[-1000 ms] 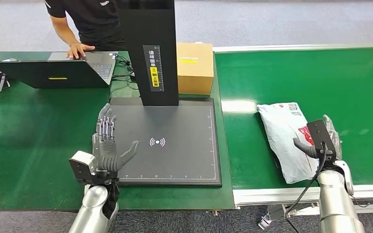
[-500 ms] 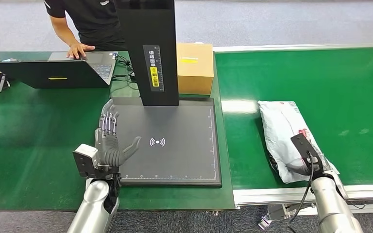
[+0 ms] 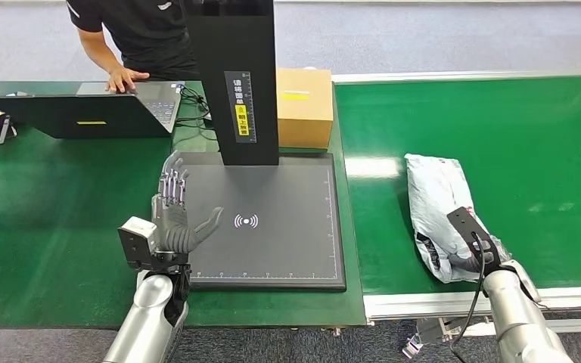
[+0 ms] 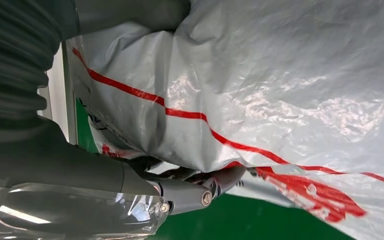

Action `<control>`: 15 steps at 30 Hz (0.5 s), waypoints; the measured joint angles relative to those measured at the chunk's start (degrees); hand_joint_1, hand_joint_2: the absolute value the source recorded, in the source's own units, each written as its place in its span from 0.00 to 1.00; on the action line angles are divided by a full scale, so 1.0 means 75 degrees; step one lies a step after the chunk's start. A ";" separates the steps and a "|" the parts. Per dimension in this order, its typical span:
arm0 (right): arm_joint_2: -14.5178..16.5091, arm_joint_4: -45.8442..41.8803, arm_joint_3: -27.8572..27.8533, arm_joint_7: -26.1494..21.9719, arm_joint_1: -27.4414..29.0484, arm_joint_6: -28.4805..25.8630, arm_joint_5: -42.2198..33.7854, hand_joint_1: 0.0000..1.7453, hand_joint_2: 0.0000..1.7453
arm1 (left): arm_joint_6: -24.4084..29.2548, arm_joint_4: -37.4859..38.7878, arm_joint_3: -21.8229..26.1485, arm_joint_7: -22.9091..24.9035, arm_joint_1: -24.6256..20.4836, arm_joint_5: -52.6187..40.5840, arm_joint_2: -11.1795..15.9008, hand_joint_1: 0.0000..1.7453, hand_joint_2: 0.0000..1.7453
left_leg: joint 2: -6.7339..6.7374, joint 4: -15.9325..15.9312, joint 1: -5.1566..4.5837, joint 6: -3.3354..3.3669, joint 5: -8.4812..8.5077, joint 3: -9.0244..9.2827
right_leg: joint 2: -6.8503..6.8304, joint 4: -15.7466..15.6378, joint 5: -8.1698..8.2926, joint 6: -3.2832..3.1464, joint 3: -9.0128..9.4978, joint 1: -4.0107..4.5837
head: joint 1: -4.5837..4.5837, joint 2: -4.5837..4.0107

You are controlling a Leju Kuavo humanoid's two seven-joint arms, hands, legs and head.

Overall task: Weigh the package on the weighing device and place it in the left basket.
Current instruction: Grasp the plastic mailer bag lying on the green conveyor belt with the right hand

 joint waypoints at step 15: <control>-0.0026 0.0072 0.0000 -0.0087 -0.0077 -0.0007 -0.0024 1.00 1.00 | 0.0004 0.0035 0.0000 0.0011 -0.0013 0.0000 0.0000 0.00 1.00 | -0.0001 0.0000 0.0002 0.0000 0.0000 0.0019 | -0.0002 -0.0001 0.0000 0.0000 0.0019 0.0002 | -0.0001 0.0000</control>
